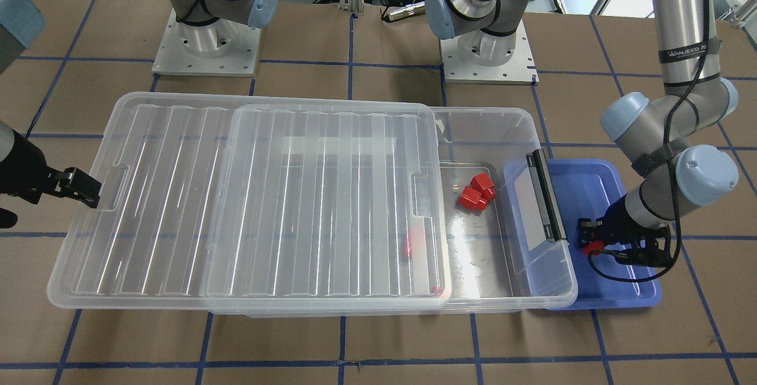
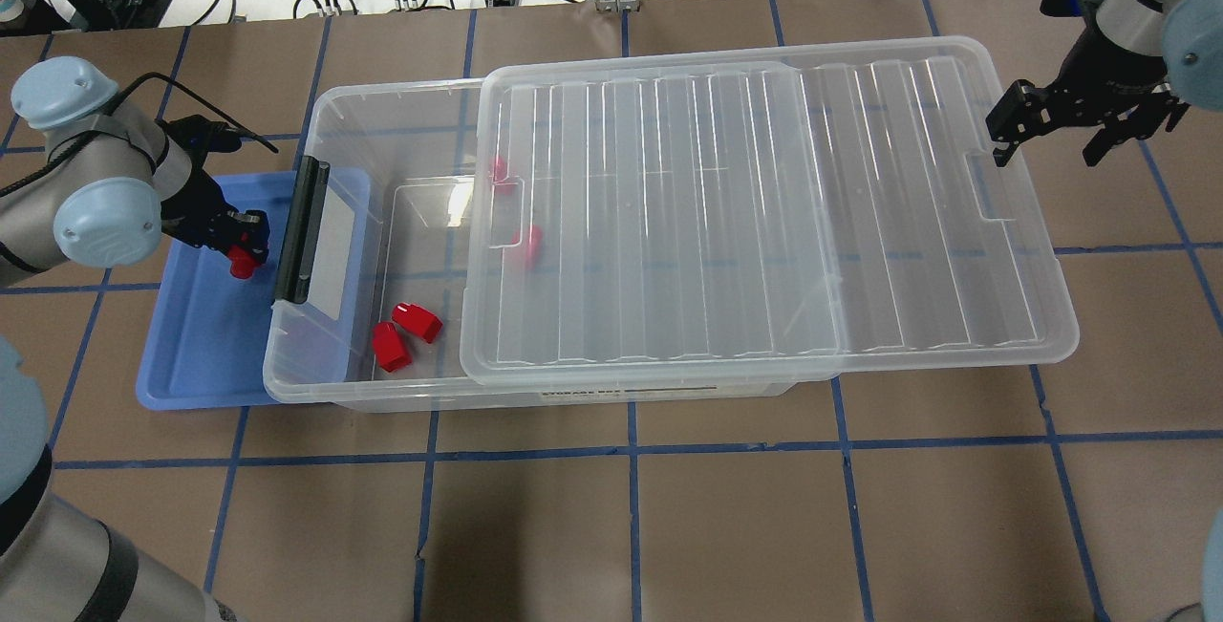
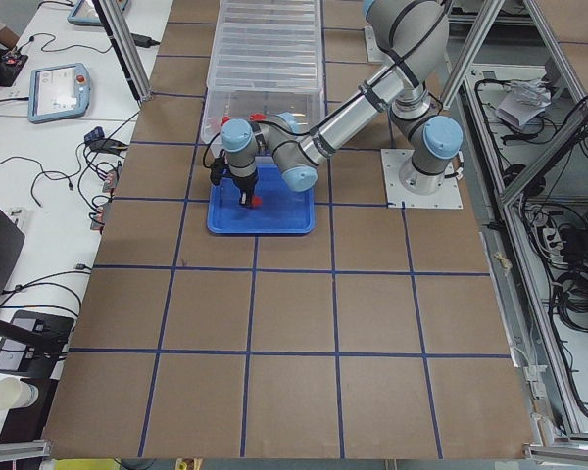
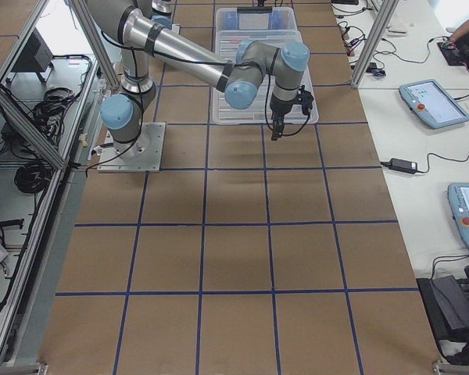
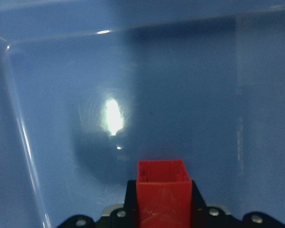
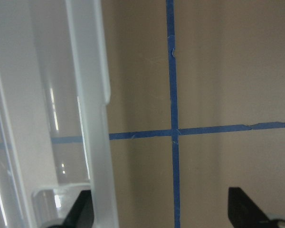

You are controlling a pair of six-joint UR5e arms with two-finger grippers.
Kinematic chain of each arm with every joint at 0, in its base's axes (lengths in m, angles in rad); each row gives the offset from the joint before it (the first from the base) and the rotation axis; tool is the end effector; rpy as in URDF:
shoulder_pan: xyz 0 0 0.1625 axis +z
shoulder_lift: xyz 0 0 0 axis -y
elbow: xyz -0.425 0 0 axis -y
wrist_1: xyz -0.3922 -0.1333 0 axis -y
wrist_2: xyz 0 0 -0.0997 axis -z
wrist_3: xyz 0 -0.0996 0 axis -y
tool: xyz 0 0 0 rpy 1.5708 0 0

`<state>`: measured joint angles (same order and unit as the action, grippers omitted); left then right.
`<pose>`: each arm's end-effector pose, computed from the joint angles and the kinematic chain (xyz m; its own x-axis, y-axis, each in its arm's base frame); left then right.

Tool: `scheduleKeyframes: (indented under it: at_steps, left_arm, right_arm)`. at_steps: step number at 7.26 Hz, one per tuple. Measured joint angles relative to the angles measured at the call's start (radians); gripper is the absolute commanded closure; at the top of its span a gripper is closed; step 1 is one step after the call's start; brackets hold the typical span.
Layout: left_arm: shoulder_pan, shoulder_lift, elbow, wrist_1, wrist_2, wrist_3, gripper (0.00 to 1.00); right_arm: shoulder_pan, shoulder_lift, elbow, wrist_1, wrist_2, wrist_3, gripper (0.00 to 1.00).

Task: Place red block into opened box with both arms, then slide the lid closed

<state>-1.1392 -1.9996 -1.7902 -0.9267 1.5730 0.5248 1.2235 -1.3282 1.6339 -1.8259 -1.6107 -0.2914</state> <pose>0.1254 -0.5903 0.2122 -0.9957 0.0931 0.0002 0.0931 0.9956 0.0047 -0.0726 -0.5806 0.3526 -0.9983 0.0541 0.0236 0.0555 0.9967 0.0599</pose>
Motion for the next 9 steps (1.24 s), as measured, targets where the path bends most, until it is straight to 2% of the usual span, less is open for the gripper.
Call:
scheduleKeyframes:
  at_steps: [1,3,5,7,9]
  left_arm:
    - [-0.01,0.022,0.058,-0.066,-0.002,-0.002,0.8]
    - [-0.054,0.074,0.221,-0.314,-0.008,-0.035,0.8]
    - [-0.147,0.132,0.311,-0.474,-0.013,-0.162,0.8]
    - [-0.284,0.178,0.312,-0.509,-0.013,-0.367,0.8]
    - [-0.387,0.18,0.27,-0.484,-0.007,-0.468,0.79]
  right_arm:
    - [-0.005,0.001,0.0,-0.001,0.0,-0.009,0.0]
    - [-0.007,0.001,0.0,-0.001,-0.01,-0.024,0.0]
    - [-0.007,0.001,0.001,0.0,-0.02,-0.031,0.0]
    - [-0.008,0.001,0.0,-0.001,-0.021,-0.032,0.0]
    - [-0.008,0.0,-0.001,-0.001,-0.025,-0.036,0.0]
